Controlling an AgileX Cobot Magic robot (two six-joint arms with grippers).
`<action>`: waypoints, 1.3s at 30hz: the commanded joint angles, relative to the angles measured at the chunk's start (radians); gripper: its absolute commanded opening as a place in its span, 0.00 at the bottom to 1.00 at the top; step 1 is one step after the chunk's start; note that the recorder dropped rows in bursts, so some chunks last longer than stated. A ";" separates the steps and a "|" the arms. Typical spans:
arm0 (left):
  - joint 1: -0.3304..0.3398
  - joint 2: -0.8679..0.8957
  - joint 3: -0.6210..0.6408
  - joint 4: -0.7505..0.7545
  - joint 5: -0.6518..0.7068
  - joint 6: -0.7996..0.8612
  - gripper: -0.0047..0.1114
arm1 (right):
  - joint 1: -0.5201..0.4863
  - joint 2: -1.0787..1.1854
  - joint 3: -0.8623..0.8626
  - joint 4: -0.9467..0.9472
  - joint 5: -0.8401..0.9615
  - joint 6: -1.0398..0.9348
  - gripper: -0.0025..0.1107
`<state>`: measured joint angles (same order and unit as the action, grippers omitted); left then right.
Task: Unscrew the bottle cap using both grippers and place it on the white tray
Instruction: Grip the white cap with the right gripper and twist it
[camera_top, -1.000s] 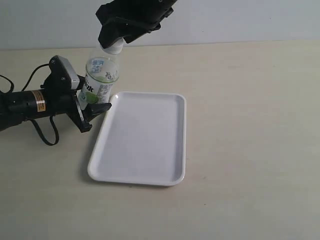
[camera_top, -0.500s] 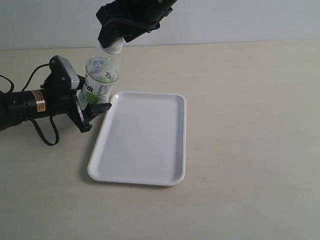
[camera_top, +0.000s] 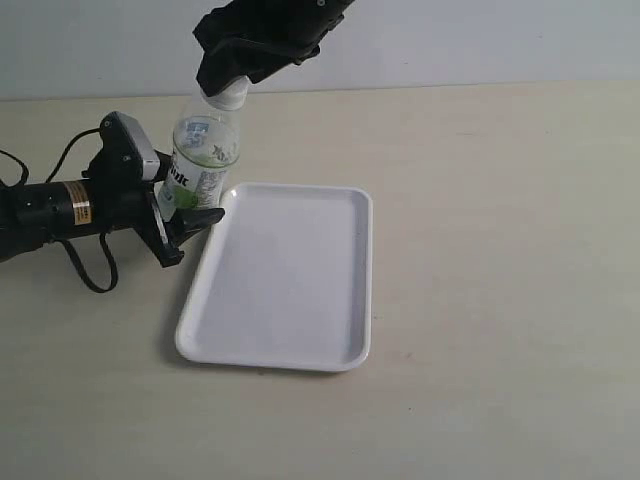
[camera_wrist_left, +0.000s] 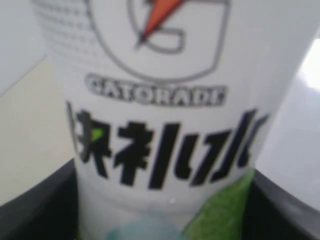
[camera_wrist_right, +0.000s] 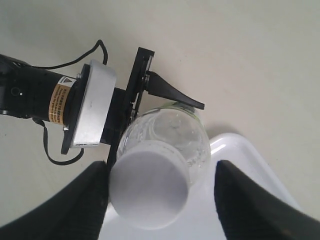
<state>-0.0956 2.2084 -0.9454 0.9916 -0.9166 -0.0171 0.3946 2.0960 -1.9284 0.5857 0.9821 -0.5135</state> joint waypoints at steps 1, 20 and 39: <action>-0.005 -0.014 0.003 -0.002 -0.019 -0.021 0.04 | 0.001 0.005 -0.006 -0.002 -0.020 -0.032 0.55; -0.005 -0.022 0.003 -0.008 0.003 -0.023 0.04 | 0.060 0.002 -0.045 -0.144 0.003 -0.016 0.52; -0.005 -0.022 0.003 -0.008 0.000 -0.028 0.04 | 0.071 0.001 -0.045 -0.225 0.009 0.055 0.48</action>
<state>-0.0956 2.2025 -0.9454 0.9925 -0.9042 -0.0365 0.4643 2.0960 -1.9651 0.3664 0.9919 -0.4611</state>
